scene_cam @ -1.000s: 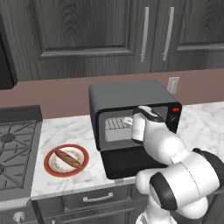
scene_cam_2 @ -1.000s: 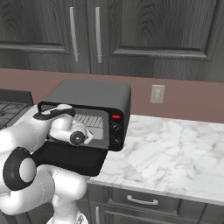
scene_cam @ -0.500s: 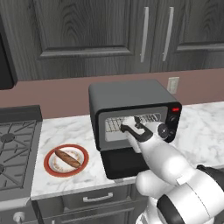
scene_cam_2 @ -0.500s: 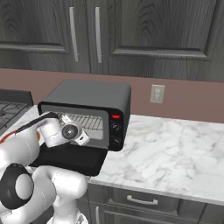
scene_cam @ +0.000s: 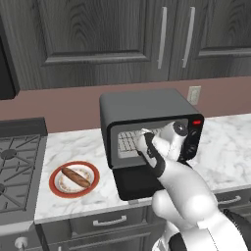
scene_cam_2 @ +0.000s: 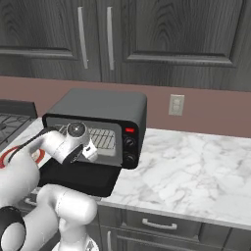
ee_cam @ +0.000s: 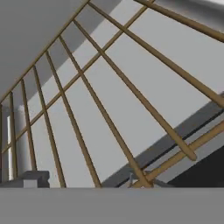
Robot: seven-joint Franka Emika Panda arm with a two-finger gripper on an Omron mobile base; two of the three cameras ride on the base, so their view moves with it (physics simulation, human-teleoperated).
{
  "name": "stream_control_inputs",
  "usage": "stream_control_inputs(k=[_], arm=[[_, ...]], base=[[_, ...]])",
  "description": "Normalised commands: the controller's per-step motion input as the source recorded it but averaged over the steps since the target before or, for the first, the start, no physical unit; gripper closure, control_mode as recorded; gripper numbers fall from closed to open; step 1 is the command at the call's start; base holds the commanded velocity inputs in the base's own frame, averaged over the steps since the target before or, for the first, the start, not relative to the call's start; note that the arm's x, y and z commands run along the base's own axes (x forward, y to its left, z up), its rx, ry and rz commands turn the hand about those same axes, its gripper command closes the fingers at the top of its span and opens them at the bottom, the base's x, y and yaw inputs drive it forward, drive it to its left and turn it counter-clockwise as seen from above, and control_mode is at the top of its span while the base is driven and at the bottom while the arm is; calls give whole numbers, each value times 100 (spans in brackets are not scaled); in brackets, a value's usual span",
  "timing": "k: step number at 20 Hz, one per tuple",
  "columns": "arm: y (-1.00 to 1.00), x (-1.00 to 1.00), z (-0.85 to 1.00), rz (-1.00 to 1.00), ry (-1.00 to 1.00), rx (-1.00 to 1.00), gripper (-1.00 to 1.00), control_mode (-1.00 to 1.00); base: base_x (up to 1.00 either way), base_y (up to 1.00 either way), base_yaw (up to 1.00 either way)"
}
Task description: Pull the toaster oven rack outwards. Pick up the baguette from the plate and place it on the toaster oven rack. Close the toaster oven door fully and set the temperature to the lowest setting.
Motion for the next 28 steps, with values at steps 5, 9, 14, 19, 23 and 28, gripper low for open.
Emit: stream_control_inputs(k=[5,9,14,19,23,28], arm=[[0,-75,-26,0,45,0,100,-100],[0,-88,-31,0,42,0,100,-100],[1,-53,-20,0,26,-4,-100,-100],[21,-21,45,0,-2,-3,-100,-100],[49,-39,100,3,-14,-5,-100,-100],[75,-31,85,12,-3,-12,-100,-100]], base=[[0,0,0],[0,0,0],[0,0,0],[0,0,0],[0,0,0],[0,0,0]])
